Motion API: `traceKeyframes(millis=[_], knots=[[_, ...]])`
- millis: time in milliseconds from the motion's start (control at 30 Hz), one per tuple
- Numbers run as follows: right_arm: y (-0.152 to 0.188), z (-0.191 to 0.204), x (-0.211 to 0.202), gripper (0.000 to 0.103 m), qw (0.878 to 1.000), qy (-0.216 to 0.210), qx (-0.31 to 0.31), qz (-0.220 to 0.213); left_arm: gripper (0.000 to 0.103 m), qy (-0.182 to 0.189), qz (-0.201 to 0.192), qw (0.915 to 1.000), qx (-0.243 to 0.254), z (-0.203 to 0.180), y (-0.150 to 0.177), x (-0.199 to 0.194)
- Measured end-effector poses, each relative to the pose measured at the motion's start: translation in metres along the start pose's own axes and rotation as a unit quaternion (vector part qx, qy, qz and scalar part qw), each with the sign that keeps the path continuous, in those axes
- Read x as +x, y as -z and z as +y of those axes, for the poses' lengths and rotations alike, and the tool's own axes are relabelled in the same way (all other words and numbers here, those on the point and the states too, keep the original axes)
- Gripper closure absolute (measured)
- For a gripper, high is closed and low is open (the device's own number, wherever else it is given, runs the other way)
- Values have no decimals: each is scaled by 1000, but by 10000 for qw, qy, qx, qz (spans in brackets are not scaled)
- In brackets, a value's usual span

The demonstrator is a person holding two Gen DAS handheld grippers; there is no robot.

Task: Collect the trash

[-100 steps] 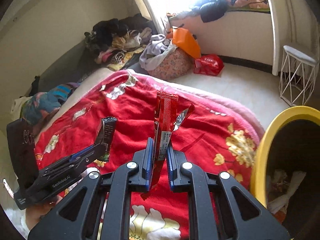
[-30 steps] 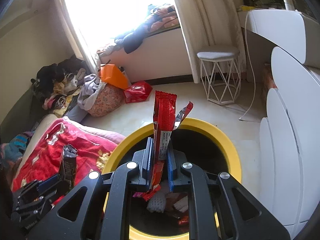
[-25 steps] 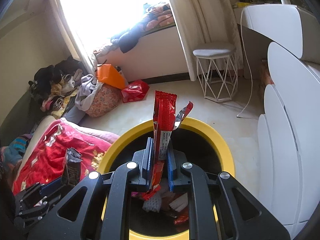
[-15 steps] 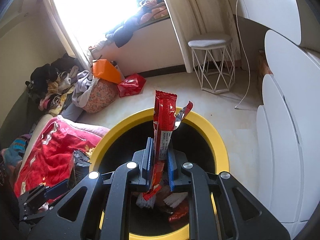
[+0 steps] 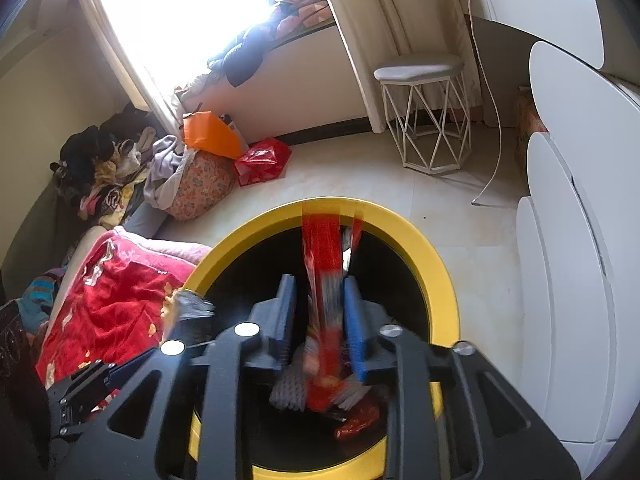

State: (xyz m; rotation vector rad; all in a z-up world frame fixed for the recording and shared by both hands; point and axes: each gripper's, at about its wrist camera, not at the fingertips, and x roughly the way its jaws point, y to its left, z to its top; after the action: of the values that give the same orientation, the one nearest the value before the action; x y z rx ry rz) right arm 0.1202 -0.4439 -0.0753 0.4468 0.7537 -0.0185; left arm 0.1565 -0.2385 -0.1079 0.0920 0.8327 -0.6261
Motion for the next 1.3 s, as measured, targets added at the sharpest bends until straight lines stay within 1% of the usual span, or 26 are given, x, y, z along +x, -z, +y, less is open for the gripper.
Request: traceKeyframes(millis=[67, 100, 167, 200, 300, 333, 400, 467, 633, 667, 867, 967, 1033, 1133, 1300], knots=[[0, -1, -3, 68, 10000, 13, 15, -9, 66, 41, -12, 10000, -43, 2, -1, -1], [1, -1, -6, 67, 10000, 28, 10, -33, 59, 53, -40, 10000, -60, 3, -1, -2], [1, -1, -10, 59, 10000, 50, -11, -68, 50, 43, -80, 9999, -126, 6, -2, -6], [1, 0, -14, 57, 9999, 56, -23, -98, 44, 38, -99, 9998, -163, 8, -2, -8], [0, 6, -26, 49, 9997, 79, -124, -206, 32, -2, -158, 9996, -241, 11, -2, -16], [0, 9, -31, 46, 9995, 85, -180, -244, 30, -29, -186, 9995, -256, 13, -2, -20], [1, 15, -40, 40, 9990, 70, -284, -334, 20, -109, -250, 9992, -279, 15, -1, -29], [1, 26, -52, 31, 9982, 31, -392, -455, 16, -195, -315, 9988, -320, 21, -1, -40], [4, 54, -72, 19, 9959, -61, -619, -654, 16, -528, -475, 9961, -532, 40, 1, -72], [5, 59, -75, 17, 9954, -85, -672, -684, 10, -585, -487, 9955, -569, 42, 0, -76], [18, 99, -91, 8, 9905, -263, -1084, -808, 10, -944, -775, 9894, -788, 65, 7, -119], [28, 120, -100, 7, 9865, -322, -1318, -920, 10, -1061, -888, 9863, -893, 74, 13, -137], [35, 130, -104, 7, 9839, -264, -1443, -1022, 10, -1162, -950, 9843, -932, 79, 20, -147], [47, 142, -110, 7, 9791, -197, -1619, -1215, 10, -1289, -1069, 9801, -1068, 87, 30, -164], [63, 156, -118, 7, 9721, -199, -1764, -1533, 10, -1561, -1229, 9734, -1140, 96, 47, -189]])
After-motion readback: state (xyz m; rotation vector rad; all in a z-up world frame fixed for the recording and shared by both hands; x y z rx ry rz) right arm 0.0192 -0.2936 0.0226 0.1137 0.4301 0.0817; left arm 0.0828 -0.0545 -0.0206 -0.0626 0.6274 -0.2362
